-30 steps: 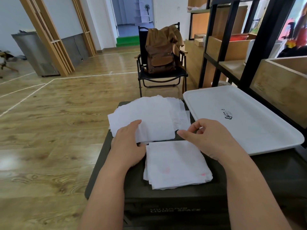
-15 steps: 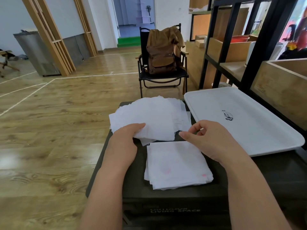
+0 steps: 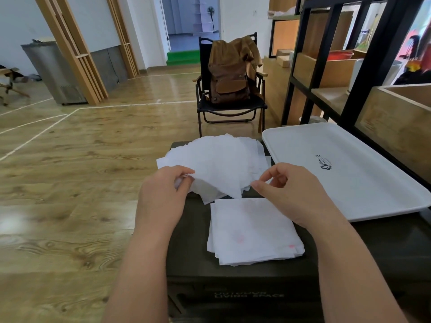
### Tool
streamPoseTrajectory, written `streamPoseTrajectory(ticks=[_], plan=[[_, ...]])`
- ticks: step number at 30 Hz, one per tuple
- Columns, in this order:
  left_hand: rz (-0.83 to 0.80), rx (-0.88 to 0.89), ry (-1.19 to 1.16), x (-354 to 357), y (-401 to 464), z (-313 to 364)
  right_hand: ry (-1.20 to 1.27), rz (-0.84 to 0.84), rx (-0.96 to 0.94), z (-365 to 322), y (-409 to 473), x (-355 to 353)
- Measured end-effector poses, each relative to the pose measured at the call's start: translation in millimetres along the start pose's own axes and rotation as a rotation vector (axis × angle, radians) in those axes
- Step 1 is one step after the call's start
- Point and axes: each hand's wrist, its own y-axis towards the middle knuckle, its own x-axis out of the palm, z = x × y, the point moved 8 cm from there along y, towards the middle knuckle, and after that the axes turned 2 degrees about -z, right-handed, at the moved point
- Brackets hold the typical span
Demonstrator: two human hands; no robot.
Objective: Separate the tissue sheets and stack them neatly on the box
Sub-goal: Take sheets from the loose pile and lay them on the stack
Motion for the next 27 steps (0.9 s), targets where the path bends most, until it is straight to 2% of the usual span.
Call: streamPoseTrajectory(ticks=[3, 7, 12, 15, 21, 27], plan=[[0.025, 0.033, -0.053, -7, 1, 12, 0.008, 0.018, -0.129, -21, -4, 7], [0.0, -0.012, -0.216, -9, -1, 26, -0.051, -0.042, -0.29, -46, -11, 33], [-0.062, 0.011, -0.286, -17, -3, 39, -0.036, 0.115, -0.294, -46, -10, 24], [-0.082, -0.023, -0.304, -22, -2, 35, 0.105, 0.154, -0.234, -37, -7, 8], [-0.254, -0.012, -0.351, -22, -6, 42, 0.642, 0.033, -0.206, -40, -10, -10], [-0.378, -0.041, -0.516, -18, -13, 52, 0.849, -0.098, -0.096, -37, -11, -4]])
